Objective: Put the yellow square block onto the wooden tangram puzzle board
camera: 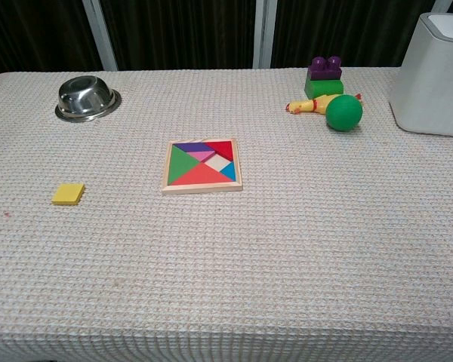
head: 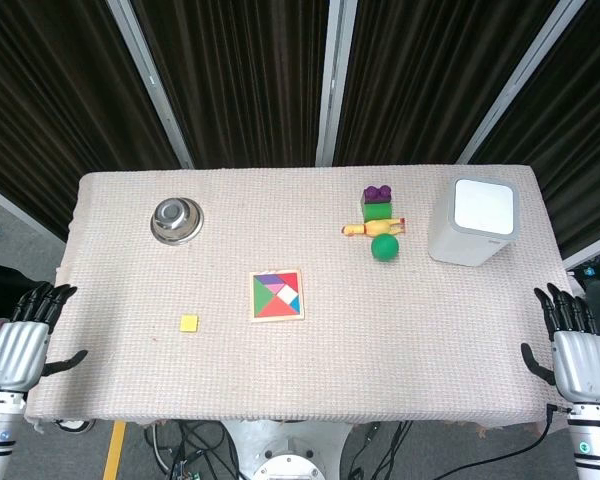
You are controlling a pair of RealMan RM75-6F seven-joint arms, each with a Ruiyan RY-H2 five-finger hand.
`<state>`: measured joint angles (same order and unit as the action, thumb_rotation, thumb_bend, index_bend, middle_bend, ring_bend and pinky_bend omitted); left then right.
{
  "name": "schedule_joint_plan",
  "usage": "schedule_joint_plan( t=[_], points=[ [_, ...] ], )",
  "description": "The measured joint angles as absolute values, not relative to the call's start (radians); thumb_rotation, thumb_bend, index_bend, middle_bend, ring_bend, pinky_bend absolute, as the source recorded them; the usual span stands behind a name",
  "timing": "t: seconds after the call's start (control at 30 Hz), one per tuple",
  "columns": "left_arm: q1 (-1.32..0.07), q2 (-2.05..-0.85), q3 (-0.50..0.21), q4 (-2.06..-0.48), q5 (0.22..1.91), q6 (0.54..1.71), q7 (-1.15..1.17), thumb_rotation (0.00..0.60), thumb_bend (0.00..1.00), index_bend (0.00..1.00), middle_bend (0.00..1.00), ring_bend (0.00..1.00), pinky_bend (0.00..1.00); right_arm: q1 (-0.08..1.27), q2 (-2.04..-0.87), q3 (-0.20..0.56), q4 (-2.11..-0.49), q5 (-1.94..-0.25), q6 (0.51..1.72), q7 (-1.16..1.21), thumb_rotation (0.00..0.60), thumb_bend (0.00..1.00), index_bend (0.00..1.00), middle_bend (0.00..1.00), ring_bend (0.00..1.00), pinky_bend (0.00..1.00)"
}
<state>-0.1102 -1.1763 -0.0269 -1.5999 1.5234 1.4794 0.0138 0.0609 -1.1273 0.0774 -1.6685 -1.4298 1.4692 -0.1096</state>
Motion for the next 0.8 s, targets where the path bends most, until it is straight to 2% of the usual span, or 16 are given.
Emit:
schedule_joint_plan(
  t=[0.6,0.8],
  points=[
    [-0.13,-1.182,-0.017,-1.626,1.556,1.458,0.035,0.6,0.11,0.13,0.12,0.0,0.09,0.056,-1.117,0.078,-1.674,-1.434,1.476,-0.1,0.6,0.27,0.0,0.0,0.0,0.0],
    [-0.152,-1.204,-0.01,-1.627,1.558,1.411,0.043,0.6,0.11,0.13,0.12,0.0,0.09,0.053,-1.108,0.082,-1.667,-1.43,1.481,-0.087,0.6,0.27,0.0,0.0,0.0,0.0]
  ],
)
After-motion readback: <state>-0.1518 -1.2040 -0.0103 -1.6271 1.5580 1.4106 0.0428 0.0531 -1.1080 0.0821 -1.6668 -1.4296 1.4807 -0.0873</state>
